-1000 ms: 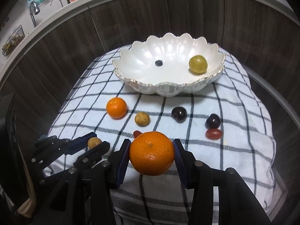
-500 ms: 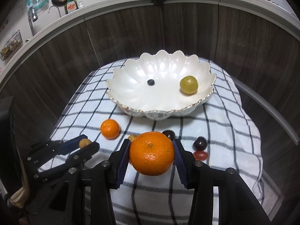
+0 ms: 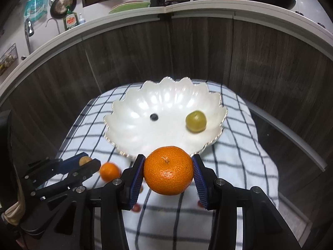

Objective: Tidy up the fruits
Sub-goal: 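Carry the brown fruit and tangerine over the white bowl with both tools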

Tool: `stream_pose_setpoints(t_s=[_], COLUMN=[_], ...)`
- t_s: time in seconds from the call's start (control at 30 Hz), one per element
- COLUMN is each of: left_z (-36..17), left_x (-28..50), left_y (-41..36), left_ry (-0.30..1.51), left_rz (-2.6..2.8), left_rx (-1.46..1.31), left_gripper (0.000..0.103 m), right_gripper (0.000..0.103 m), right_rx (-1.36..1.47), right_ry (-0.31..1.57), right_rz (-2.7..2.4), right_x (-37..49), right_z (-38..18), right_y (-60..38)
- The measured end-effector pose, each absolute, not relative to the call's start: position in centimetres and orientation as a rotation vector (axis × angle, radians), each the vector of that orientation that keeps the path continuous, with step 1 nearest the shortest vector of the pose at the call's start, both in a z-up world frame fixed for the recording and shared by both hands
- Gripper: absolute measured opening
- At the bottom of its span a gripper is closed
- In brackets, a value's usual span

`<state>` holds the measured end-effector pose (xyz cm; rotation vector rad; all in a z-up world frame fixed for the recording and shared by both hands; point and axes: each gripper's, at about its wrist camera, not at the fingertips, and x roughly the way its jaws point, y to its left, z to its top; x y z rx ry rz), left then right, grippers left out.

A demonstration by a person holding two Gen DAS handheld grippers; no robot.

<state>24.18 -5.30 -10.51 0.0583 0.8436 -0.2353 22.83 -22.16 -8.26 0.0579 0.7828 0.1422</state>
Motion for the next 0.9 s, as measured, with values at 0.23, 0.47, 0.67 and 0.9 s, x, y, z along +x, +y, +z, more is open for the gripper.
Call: stream_pose_setpoints(t_s=[0.23,0.47,0.67,0.9], left_z=[-10.0,-10.2,-10.9,-11.6], left_x=[26.7,29.3,31.4,33.2], left_y=[-5.6,-5.4,-5.4,-5.5], left_ry=[0.833,0.838,0.849,0.861], left_rz=[-0.229,-0.212,-0.207,-0.199], left_rx=[0.062,0.053,0.05,0.052], left_gripper=[0.024,0.024,0.024,0.024], right_gripper=[0.047,0.047,0.047,0.047], right_rx=[0.072,0.084,0.084,0.079], right_ry=[0.77,0.775,0.783,0.805], right_rz=[0.118,0.099,0.086,0.081], right_x=[24.9,27.1,28.9,30.7], right_z=[-8.0,-8.4,-8.9,-10.0], right_y=[-22.9,-23.3,-23.5,-23.4])
